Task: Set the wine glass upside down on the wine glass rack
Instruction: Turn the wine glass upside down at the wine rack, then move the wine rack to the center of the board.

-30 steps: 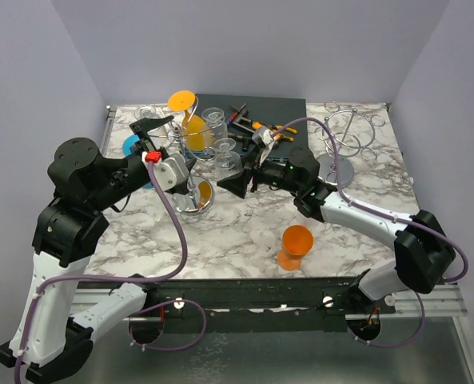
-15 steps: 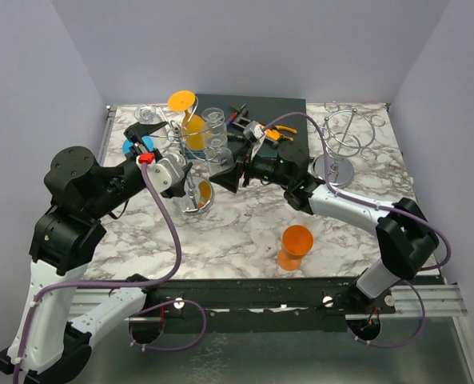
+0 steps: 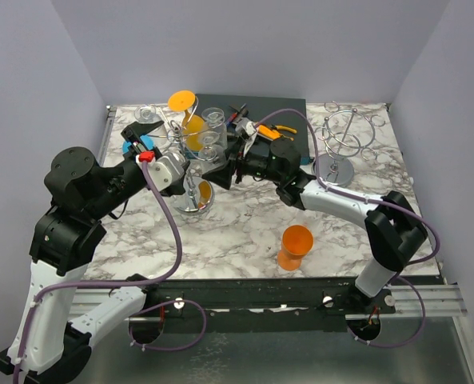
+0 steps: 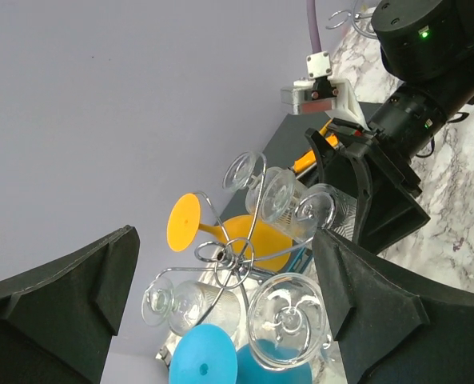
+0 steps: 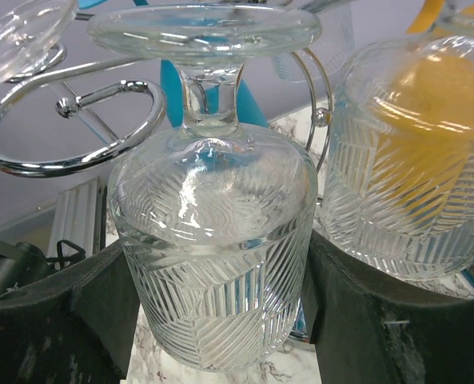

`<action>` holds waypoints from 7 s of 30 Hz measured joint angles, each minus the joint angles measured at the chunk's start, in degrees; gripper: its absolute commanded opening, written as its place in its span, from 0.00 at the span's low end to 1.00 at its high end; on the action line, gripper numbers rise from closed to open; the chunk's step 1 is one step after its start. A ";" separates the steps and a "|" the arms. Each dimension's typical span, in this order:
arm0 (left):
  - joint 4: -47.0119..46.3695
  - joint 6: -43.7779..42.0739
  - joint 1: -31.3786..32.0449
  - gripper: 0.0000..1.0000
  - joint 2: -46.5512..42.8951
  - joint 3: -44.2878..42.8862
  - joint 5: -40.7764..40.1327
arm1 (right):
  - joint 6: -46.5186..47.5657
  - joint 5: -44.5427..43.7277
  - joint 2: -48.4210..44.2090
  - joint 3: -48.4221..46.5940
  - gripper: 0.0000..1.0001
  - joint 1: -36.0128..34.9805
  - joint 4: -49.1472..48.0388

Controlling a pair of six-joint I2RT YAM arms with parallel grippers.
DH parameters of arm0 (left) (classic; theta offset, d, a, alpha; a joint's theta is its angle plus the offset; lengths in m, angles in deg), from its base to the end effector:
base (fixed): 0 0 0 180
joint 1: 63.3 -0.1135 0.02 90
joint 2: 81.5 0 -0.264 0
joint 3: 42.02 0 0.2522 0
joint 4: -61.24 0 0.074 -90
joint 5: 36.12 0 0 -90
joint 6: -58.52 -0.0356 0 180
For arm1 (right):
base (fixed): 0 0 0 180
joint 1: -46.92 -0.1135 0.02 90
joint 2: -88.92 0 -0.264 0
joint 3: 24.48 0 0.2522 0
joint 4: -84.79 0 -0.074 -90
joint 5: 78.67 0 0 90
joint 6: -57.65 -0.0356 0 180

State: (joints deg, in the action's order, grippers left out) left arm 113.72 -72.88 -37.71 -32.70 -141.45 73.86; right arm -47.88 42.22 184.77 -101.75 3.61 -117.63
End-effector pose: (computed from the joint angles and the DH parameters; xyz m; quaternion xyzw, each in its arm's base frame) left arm 0.0971 -0.0600 0.5036 0.4911 0.5234 -0.0292 0.6957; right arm 0.2715 0.2810 0.3028 -0.3469 0.5924 0.5043 0.5239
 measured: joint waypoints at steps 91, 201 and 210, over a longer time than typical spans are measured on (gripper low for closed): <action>0.42 -1.79 0.00 0.98 0.42 1.29 -1.62 | 5.03 -5.25 -2.51 12.39 0.69 -4.00 -19.06; 6.51 19.63 0.00 0.61 20.09 -5.03 -26.18 | -16.31 -23.10 22.82 5.62 0.28 -10.75 -3.87; 5.90 17.51 0.00 0.61 20.09 -3.85 -27.17 | -17.68 -22.29 26.56 2.16 0.25 -10.69 -3.37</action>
State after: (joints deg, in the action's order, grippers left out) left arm 119.63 -55.38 -37.71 -12.62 -145.30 46.70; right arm -65.57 19.93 211.33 -99.59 -7.07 -121.00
